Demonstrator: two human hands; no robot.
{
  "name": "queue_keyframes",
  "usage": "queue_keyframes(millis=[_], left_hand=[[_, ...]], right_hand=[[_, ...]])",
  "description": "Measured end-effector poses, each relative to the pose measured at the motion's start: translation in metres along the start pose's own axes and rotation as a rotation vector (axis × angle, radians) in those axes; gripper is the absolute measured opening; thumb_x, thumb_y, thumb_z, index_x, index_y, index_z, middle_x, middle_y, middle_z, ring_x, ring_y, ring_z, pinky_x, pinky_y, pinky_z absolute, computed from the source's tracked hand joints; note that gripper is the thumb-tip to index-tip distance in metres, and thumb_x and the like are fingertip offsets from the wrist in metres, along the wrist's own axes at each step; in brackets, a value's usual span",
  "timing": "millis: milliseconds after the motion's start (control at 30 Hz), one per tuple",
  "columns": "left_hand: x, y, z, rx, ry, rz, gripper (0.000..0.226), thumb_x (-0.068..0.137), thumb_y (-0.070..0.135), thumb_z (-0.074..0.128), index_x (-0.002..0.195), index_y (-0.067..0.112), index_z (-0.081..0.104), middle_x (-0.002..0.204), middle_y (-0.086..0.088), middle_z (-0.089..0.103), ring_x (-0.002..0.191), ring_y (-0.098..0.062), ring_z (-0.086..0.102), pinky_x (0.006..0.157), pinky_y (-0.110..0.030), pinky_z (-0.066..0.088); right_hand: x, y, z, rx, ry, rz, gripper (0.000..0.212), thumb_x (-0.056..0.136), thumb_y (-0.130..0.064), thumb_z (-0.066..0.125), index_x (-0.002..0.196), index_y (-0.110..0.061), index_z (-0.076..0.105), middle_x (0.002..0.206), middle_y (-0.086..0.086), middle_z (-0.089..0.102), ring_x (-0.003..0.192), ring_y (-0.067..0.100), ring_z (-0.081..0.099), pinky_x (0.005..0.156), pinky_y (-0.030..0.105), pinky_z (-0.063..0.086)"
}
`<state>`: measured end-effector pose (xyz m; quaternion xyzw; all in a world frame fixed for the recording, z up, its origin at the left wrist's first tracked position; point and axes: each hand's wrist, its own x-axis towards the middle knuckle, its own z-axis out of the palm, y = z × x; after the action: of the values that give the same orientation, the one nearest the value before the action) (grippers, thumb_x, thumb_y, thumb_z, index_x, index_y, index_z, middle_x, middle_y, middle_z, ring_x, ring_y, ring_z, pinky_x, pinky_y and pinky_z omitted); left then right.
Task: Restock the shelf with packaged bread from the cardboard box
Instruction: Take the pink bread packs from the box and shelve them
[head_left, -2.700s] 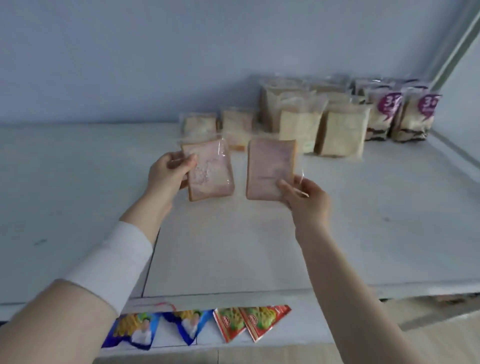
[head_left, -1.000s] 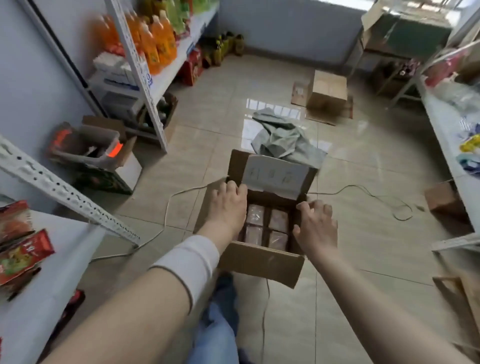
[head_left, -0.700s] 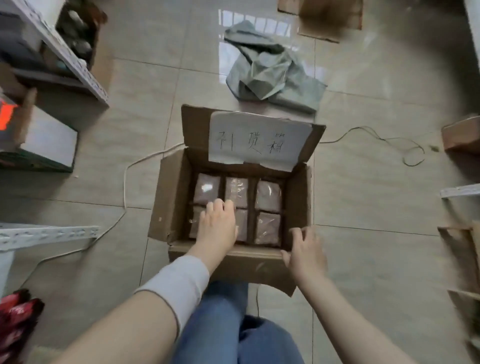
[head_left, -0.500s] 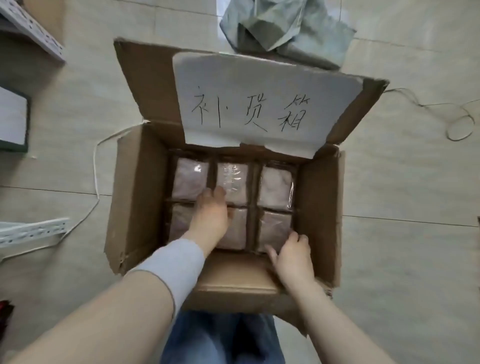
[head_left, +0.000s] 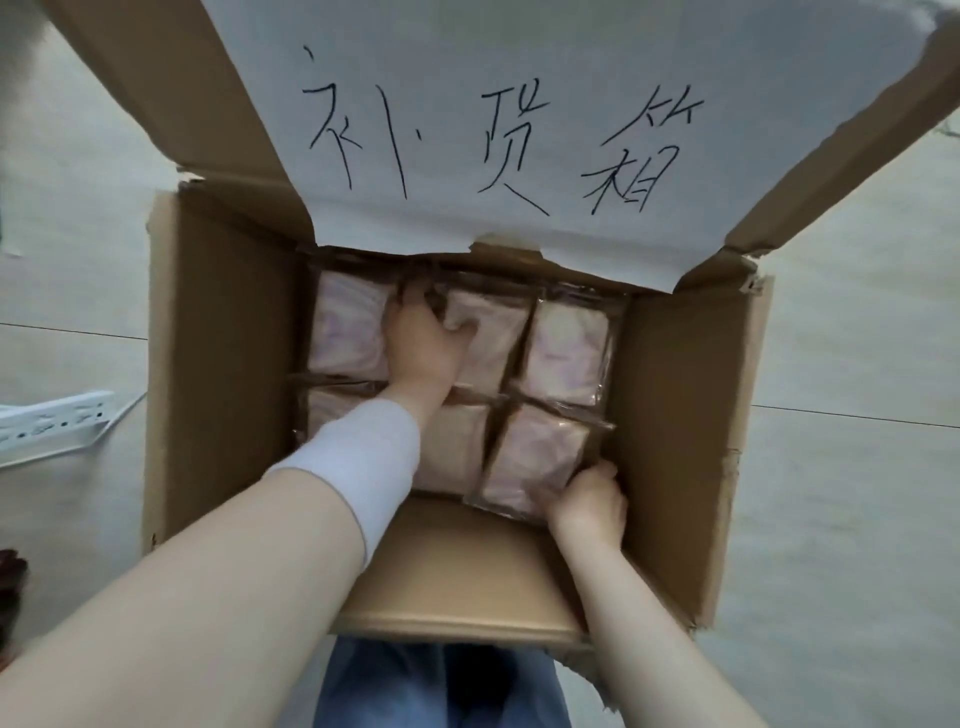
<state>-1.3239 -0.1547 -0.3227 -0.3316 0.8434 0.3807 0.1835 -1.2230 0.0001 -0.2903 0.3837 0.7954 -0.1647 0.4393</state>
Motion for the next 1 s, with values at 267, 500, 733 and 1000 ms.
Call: queue_keyframes(millis=[267, 500, 733, 1000], left_hand=[[-0.032, 0.004, -0.034, -0.1, -0.23, 0.205, 0.033, 0.076, 0.013, 0.071, 0.095, 0.017, 0.044, 0.094, 0.001, 0.054, 0.091, -0.017, 0.053, 0.074, -0.022, 0.037], [-0.099, 0.012, -0.105, -0.416, 0.029, 0.245, 0.033, 0.076, 0.013, 0.072, 0.1, 0.022, 0.052, 0.09, 0.012, 0.057, 0.085, 0.003, 0.055, 0.071, -0.003, 0.04], [-0.24, -0.002, -0.28, -0.715, 0.332, 0.247, 0.032, 0.078, 0.016, 0.072, 0.09, 0.032, 0.047, 0.092, 0.013, 0.06, 0.08, 0.008, 0.059, 0.066, -0.007, 0.048], [-0.458, -0.099, -0.527, -0.784, 0.811, 0.274, 0.027, 0.073, 0.03, 0.074, 0.087, 0.035, 0.052, 0.092, 0.011, 0.062, 0.084, -0.003, 0.06, 0.077, -0.021, 0.049]], right_hand=[[-0.02, 0.006, -0.017, 0.335, 0.012, 0.029, 0.05, 0.07, -0.024, 0.078, 0.108, -0.006, 0.051, 0.113, 0.017, 0.061, 0.106, 0.034, 0.056, 0.088, 0.037, 0.045], [-0.076, 0.016, -0.05, 0.56, 0.118, -0.176, 0.058, 0.066, -0.03, 0.081, 0.116, -0.009, 0.059, 0.105, 0.005, 0.069, 0.1, 0.022, 0.062, 0.095, 0.032, 0.045], [-0.23, 0.016, -0.087, 0.678, -0.118, -0.498, 0.043, 0.064, -0.031, 0.082, 0.101, -0.018, 0.065, 0.105, 0.002, 0.067, 0.096, 0.023, 0.066, 0.088, 0.044, 0.053], [-0.521, -0.012, -0.044, 0.481, -0.41, -0.993, 0.026, 0.068, -0.026, 0.079, 0.09, -0.019, 0.067, 0.087, 0.003, 0.072, 0.077, 0.017, 0.068, 0.076, 0.03, 0.057]])
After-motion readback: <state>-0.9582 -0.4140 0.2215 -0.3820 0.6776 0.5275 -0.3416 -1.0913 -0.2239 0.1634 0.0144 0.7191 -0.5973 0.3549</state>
